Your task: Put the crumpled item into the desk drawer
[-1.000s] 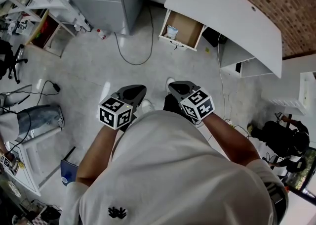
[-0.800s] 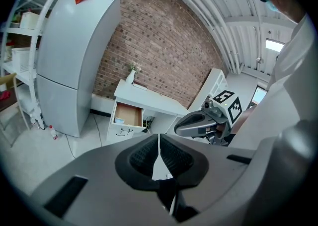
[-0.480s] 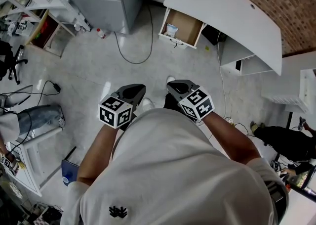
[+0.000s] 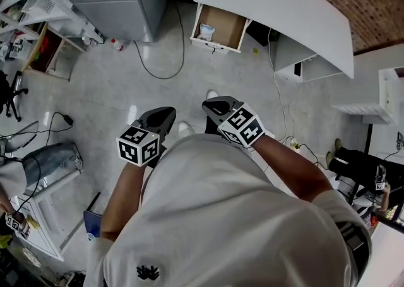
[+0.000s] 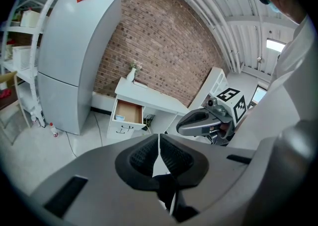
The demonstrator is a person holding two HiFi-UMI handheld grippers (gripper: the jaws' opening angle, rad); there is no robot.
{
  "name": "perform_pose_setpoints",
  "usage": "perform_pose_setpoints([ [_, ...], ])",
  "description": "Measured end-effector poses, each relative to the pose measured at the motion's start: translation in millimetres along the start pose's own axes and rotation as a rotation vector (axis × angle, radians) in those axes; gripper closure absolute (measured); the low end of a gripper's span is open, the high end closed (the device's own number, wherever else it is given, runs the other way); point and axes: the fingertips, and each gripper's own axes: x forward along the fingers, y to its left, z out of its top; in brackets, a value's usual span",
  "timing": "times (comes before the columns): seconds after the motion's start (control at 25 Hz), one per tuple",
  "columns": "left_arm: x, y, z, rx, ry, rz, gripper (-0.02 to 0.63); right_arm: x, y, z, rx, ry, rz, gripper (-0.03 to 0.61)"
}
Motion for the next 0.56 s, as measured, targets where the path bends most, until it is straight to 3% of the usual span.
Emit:
perform_pose_setpoints([
  [0.56,7.9,19.6,6.2,0.003,0.026,0.012,0.583,13.1,-11.3,17.1,-0.034,0.013,0.003,0.551],
])
